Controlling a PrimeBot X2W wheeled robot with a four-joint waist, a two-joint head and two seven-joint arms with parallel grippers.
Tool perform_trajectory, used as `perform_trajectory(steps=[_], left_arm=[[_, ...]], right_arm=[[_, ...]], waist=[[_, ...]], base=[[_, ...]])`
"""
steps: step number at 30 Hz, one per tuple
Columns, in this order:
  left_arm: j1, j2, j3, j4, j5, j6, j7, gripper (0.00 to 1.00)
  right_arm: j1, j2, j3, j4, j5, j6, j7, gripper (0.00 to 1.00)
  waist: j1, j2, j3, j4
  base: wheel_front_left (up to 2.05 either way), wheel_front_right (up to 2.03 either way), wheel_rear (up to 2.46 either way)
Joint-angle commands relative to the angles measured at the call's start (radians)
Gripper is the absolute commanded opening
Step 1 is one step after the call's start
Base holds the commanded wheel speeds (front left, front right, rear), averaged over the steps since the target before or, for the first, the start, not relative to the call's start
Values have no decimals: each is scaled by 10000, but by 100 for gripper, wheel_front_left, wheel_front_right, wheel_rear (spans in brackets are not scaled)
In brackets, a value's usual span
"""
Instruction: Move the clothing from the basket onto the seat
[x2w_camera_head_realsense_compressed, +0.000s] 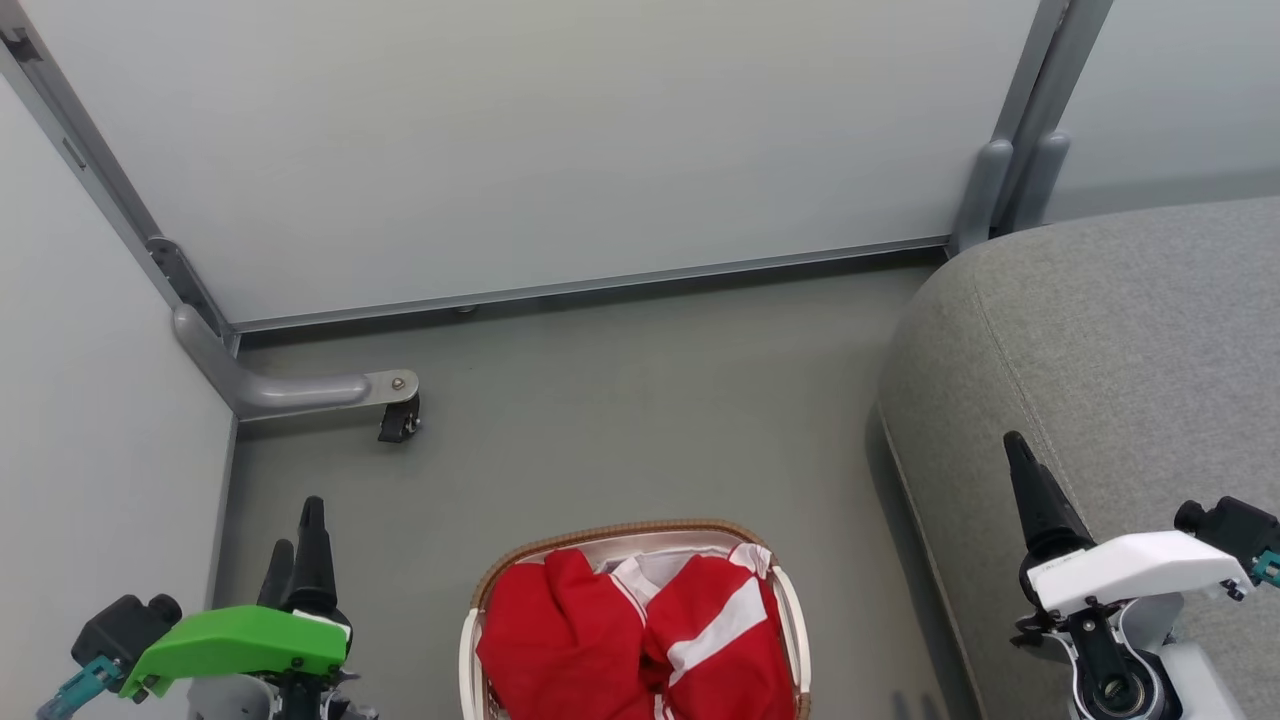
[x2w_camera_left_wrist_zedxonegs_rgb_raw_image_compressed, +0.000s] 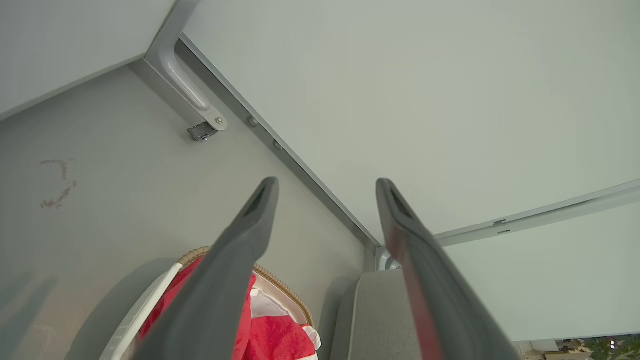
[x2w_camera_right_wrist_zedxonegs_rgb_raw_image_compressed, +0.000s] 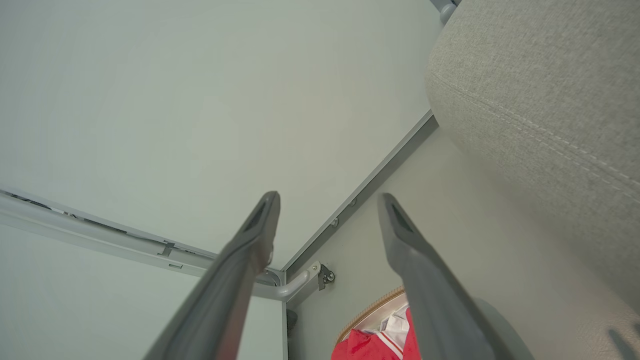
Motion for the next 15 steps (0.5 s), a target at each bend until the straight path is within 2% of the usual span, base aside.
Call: perform_trajectory(steps=[1,15], left_arm=[[-311,98,-85,-78,473,68,-112,100],[-434,299,-782,56,2615,493,-597,100]], right_arm=[[-275,-144,81,-74,-395,3,-124,100],[-481,-295,530,32,-2415,4,-612,100]], waist=[[0,-1,4,0],[0,-1,11,-4]], base=[[0,0,0],[0,0,0]])
